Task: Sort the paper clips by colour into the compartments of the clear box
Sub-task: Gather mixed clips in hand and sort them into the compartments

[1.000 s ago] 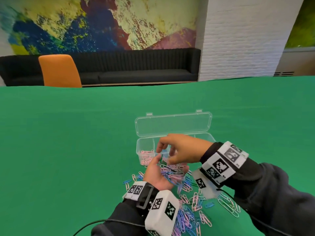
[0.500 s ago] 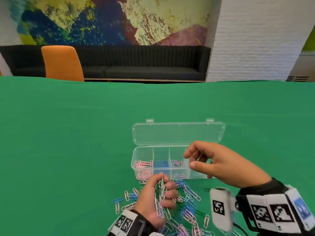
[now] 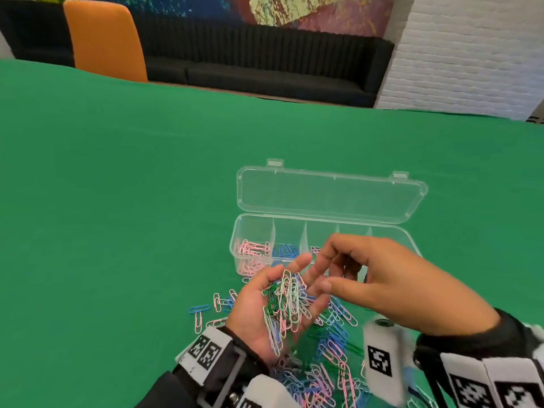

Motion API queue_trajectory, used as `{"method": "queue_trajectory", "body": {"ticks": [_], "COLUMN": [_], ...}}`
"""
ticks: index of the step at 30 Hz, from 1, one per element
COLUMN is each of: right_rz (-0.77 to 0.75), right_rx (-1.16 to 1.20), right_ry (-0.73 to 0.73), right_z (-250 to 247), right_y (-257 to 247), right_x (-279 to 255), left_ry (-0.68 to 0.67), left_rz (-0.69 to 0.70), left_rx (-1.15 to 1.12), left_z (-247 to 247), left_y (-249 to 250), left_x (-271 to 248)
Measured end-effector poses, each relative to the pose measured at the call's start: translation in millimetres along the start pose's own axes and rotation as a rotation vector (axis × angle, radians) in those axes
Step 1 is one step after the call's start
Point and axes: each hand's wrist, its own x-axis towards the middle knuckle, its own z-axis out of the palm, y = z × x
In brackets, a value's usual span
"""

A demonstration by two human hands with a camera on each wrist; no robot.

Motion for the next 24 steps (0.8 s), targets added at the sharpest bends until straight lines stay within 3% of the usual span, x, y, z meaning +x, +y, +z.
{"method": "queue_trajectory", "body": {"ticks": [2, 7, 13, 24], "right_rz": [0.006, 0.039, 0.131, 0.177], "right_rx": [-0.027, -0.128, -0.37, -0.243], "right_ry": [-0.009, -0.015, 0.0, 0.021], "right_z": [4, 21, 48, 32], "right_y": [-2, -12, -21, -3], "right_x": [0, 2, 8, 6], "left_ry": [-0.024, 0.098, 0.034, -0.017], "left_rz": [-0.007, 0.036, 0.116, 0.123], "left_rx": [-0.036, 0.022, -0.045, 0.011], "left_z": [-6, -12, -2, -7], "left_y": [0, -1, -3, -4], "left_x": [1, 9, 4, 3]}}
